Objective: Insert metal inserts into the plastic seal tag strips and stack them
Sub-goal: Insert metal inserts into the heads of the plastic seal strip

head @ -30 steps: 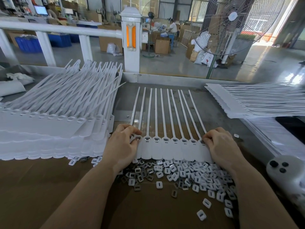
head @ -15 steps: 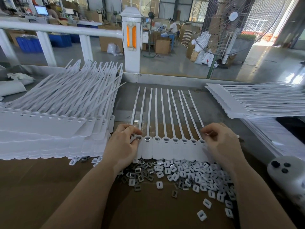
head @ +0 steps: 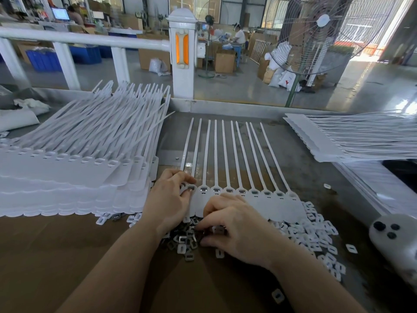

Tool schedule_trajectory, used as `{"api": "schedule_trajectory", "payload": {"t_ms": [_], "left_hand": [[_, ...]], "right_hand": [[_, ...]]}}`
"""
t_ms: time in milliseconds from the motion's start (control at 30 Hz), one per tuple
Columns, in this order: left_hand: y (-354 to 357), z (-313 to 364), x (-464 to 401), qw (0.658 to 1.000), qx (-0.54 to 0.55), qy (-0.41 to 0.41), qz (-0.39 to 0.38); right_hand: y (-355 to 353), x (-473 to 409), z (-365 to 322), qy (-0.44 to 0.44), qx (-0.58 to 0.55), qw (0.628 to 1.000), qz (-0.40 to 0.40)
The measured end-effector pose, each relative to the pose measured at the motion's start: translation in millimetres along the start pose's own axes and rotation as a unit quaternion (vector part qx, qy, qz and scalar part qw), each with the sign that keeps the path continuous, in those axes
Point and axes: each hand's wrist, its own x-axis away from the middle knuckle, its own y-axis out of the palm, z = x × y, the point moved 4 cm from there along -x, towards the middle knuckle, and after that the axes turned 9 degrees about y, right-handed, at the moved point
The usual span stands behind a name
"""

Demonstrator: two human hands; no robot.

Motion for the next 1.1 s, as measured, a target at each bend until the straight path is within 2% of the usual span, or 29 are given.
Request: {"api": "schedule_trajectory", "payload": {"t_ms": [400, 500, 567, 667, 767, 833, 967, 1100], "left_hand": [[-0.1, 1.6, 0.8, 1.000, 0.001, -0.007, -0.003], [-0.2, 2.1, -0.1, 1.000, 0.005, -0.006, -0.005], [-0.8, 1.8, 0.2, 1.000, 0.001, -0.006, -0.005], [-0.9, 1.6, 1.0, 1.000, -0.004, -0.005, -0.007], [-0.3, 1.5, 0.8, 1.000, -0.006, -0.006, -0.008], [-0.3, 1.2, 0.7, 1.000, -0.007, -0.007, -0.007], [-0.4, 1.6, 1.1, 1.000, -0.002, -0.012, -0.007], [-0.6, 1.1, 0.9, 1.000, -0.001, -0.014, -0.009]], "right_hand": [[-0.6, 0.8, -0.3, 0.002, -0.030, 0.999, 0.027], [-3.8, 1.1, 4.9, 0.025, -0.086, 0.995, 0.034], [-11.7, 3.9, 16.1, 0.064, -0.157, 0.983, 0.066], [-30.2, 12.8, 42.4, 0.126, -0.207, 0.955, 0.170], [-46.6, 25.1, 73.3, 0.213, -0.165, 0.924, 0.270], [-53.5, 34.2, 89.5, 0.260, -0.110, 0.909, 0.306], [-59.2, 47.1, 109.0, 0.330, -0.014, 0.889, 0.316], [-58.5, 50.9, 119.2, 0.390, 0.030, 0.876, 0.281]]}}
